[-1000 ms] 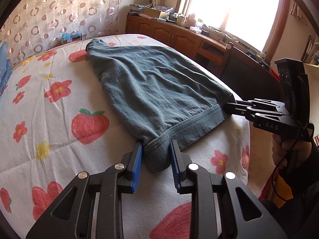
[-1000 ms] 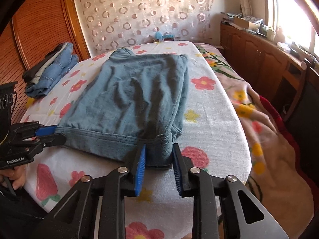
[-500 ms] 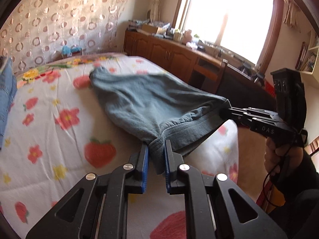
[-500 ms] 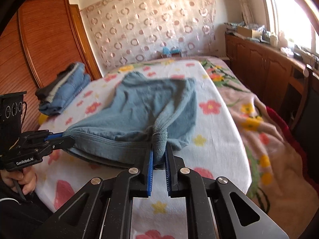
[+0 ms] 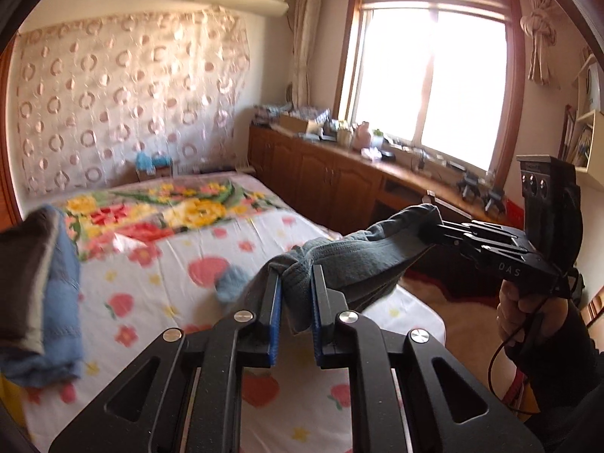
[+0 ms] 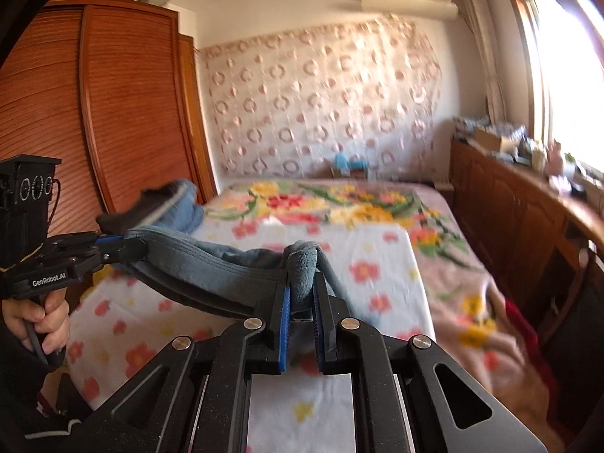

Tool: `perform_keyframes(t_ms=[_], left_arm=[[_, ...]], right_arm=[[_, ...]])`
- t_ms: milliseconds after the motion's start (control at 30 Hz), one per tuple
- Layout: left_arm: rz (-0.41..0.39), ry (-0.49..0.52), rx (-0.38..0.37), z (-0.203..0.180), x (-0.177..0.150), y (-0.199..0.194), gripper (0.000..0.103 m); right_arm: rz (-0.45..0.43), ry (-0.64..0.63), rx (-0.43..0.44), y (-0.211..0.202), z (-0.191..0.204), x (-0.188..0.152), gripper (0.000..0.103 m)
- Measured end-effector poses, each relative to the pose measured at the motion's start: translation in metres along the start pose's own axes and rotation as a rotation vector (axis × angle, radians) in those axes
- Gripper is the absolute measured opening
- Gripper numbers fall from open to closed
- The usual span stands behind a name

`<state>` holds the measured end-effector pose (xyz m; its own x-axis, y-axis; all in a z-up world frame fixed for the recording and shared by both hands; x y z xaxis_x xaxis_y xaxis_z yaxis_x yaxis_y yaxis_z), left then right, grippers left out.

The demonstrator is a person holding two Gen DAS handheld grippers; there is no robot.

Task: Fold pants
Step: 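Lift the held hem with both tools and carry it over the shorts toward the waistband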

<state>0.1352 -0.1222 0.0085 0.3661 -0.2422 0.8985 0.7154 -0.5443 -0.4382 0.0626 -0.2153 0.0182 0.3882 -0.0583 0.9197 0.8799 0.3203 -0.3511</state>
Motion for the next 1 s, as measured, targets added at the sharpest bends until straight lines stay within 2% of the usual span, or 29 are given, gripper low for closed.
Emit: perform_keyframes(t_ms=[200, 333, 500, 633, 867, 1000], left_arm=[[-0.064, 0.021, 0.049, 0.019, 0.026, -0.027, 0.014], [-0.092, 0.032, 0.09, 0.036, 0.037, -0.037, 0.014], [-0.092, 0.028, 0.126, 0.053, 0.033, -0.036, 0.014], [-0.052, 0.012, 0.134, 0.068, 0.015, -0.019, 0.014], [0.069, -0.05, 0.131, 0.096, -0.028, 0.035, 0.014], [0.101, -0.067, 0.143, 0.107, -0.031, 0.055, 0.014]], right_arm=[[-0.063, -0.053, 0.05, -0.013, 0.031, 0.024, 0.01], [-0.092, -0.07, 0.07, -0.019, 0.038, 0.032, 0.01], [-0.104, -0.087, 0.098, 0.001, 0.031, 0.026, 0.01], [-0.057, -0.087, 0.108, 0.032, 0.022, 0.014, 0.01], [0.074, -0.051, 0.119, 0.093, -0.004, -0.017, 0.01], [0.132, -0.047, 0.124, 0.129, -0.016, -0.021, 0.01]])
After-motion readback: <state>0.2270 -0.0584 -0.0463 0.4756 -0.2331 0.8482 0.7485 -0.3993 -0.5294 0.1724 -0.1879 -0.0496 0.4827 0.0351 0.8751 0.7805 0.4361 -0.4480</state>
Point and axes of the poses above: each gripper's, at about its wrist camera, not at the fingertips, and y roughly the way its jaws point, z to its left, x to its top, the point moved 10 cm from there along y, roughly the way its jaws point, and after that the axes turned 7 degrees about y, right-handed, at the moved point
